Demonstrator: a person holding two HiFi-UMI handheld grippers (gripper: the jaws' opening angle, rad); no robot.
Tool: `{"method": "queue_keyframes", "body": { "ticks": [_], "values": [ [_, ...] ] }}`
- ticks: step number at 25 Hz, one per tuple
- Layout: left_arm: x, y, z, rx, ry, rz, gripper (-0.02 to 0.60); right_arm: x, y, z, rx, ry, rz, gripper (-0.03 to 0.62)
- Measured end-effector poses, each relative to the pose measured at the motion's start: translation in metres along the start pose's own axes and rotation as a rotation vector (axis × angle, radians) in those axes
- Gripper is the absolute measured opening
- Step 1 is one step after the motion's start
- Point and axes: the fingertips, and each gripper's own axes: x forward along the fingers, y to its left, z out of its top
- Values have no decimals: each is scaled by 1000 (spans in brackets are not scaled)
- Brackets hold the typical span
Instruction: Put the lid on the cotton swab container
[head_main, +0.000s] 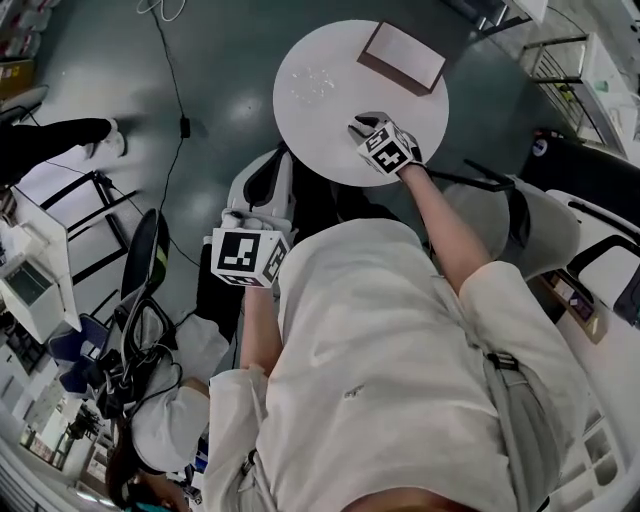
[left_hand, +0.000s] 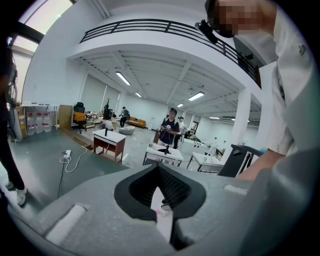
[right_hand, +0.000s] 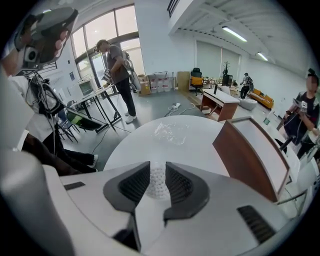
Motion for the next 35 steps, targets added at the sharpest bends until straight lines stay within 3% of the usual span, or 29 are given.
{"method": "queue_keyframes", "body": {
  "ticks": [18, 29, 35],
  "values": [
    [-28, -19, 6, 39, -39, 26, 8, -96, -6, 38, 110, -278, -91, 74],
    [-52, -35, -14, 24, -42, 54, 8, -177, 15, 56, 153, -508, -132, 23],
    [-62, -27, -12, 19, -60, 38, 8, -206, 36, 68, 172, -582, -144, 8]
  ]
}}
